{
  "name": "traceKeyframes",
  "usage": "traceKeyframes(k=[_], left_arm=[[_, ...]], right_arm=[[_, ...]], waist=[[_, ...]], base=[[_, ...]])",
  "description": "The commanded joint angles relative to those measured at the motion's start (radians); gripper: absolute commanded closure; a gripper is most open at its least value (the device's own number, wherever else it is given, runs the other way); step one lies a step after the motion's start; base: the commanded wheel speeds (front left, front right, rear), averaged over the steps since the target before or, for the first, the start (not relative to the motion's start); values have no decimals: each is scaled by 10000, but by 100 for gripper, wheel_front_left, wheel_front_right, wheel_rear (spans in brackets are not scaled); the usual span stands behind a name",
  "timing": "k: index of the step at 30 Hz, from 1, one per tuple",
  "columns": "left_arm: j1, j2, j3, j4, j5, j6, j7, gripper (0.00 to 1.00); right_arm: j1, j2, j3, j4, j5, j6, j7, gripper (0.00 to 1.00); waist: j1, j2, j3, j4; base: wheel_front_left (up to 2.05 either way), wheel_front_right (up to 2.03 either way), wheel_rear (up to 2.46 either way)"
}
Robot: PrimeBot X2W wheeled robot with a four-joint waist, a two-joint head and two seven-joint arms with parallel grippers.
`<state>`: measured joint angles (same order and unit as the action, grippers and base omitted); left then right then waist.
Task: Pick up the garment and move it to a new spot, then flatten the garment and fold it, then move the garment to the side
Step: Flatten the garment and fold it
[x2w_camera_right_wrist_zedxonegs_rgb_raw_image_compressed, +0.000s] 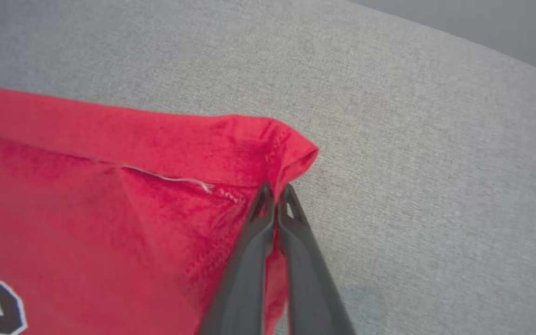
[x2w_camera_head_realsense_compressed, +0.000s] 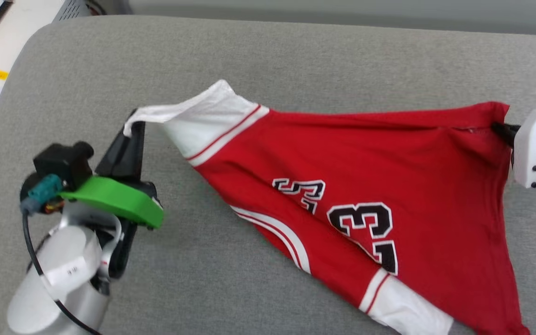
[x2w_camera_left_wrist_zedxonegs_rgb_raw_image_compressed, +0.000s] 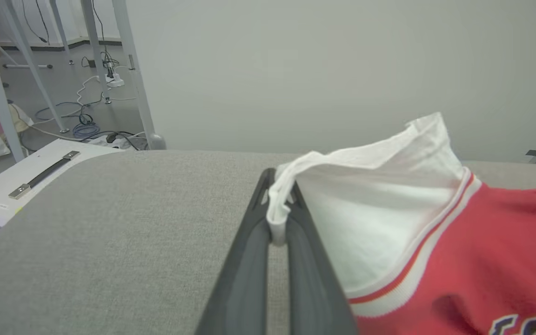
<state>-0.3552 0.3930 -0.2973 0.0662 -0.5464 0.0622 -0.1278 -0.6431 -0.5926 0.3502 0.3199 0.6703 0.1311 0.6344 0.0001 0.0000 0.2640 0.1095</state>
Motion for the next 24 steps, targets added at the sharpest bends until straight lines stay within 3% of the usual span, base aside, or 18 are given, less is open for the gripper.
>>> traceKeyframes(k=[1, 13, 24], left_arm=[[-544, 154, 82, 111, 35, -114, 107, 100], [-5689, 643, 405, 2900, 105, -807, 969, 100], [-11052, 820, 314, 5276, 852, -1189, 611, 100]], right_arm=[[-299, 91, -45, 153, -166, -4, -208, 100], [-3823, 794, -395, 1941, -1486, -4, -1962, 100], [-7971, 1086, -983, 3046, -2698, -4, -3477, 100]], waist=[[-1, 0, -360, -400], [-1, 0, -19, -1055], [-1, 0, 2240, -1039]], base=[[0, 0, 0], [0, 0, 0], [0, 0, 0]])
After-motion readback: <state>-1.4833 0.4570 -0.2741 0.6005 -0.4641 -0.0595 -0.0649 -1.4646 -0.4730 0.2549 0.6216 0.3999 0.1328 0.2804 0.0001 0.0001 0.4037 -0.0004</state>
